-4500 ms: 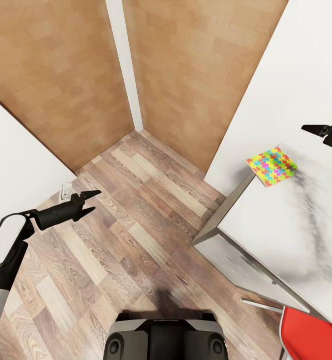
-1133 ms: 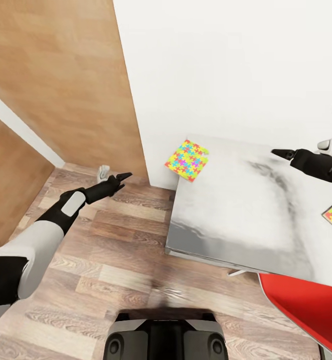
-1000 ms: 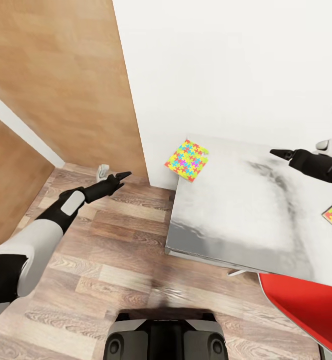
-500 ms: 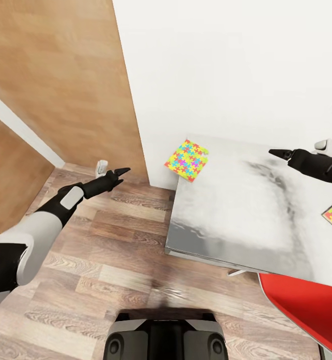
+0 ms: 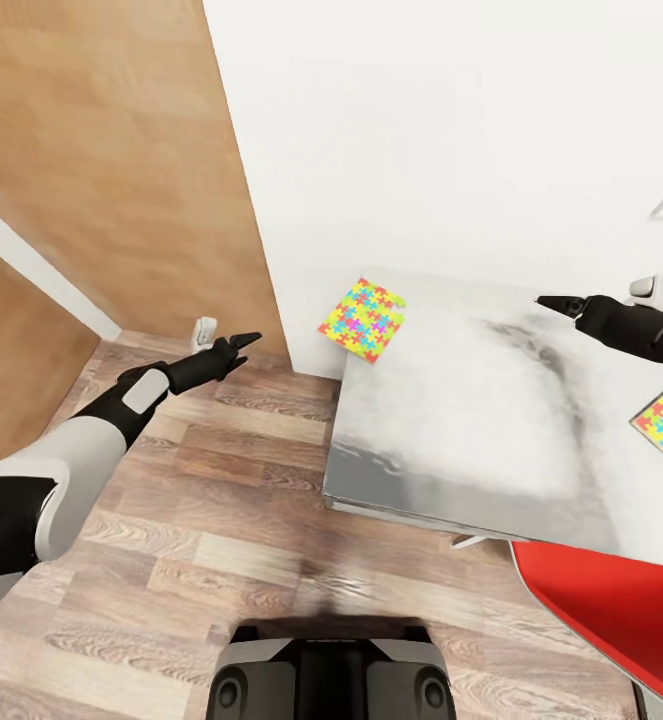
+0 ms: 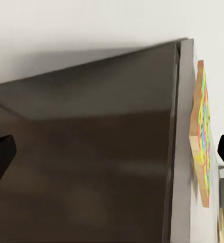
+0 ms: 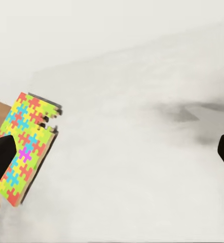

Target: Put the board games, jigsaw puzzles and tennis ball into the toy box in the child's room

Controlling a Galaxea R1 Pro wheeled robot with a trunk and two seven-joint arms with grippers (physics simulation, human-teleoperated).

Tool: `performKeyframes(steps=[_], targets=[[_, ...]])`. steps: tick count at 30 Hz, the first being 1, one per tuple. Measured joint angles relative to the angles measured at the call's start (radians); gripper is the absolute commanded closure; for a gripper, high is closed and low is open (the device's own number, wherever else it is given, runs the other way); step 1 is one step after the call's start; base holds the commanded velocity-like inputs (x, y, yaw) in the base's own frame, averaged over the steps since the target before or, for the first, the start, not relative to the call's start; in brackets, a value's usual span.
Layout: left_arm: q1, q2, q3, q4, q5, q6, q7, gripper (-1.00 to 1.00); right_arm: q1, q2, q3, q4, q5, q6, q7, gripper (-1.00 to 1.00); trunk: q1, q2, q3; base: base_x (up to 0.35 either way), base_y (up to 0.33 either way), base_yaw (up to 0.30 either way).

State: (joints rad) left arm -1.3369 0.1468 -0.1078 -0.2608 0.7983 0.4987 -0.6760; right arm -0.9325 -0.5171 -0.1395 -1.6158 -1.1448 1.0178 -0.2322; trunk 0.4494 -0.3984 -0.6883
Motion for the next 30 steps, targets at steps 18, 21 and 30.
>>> performKeyframes(steps=[18,21,30], targets=[[-0.013,0.003,0.000,0.004,0.000,-0.001,0.030,-1.00,-0.021,-0.001,0.000,0.000,0.000,0.002,0.002,-1.00,0.000,0.000,0.000,0.000,0.000,-0.216],[-0.012,0.005,0.001,0.004,0.000,-0.003,0.031,-1.00,-0.036,0.000,0.000,0.000,-0.001,0.006,0.003,-1.00,0.000,0.000,0.000,0.000,0.000,-0.090],[-0.011,0.009,0.002,0.004,0.000,-0.006,0.032,-1.00,-0.070,0.000,0.000,0.000,-0.001,0.026,0.003,-1.00,0.000,0.000,0.000,0.000,0.000,-0.043]])
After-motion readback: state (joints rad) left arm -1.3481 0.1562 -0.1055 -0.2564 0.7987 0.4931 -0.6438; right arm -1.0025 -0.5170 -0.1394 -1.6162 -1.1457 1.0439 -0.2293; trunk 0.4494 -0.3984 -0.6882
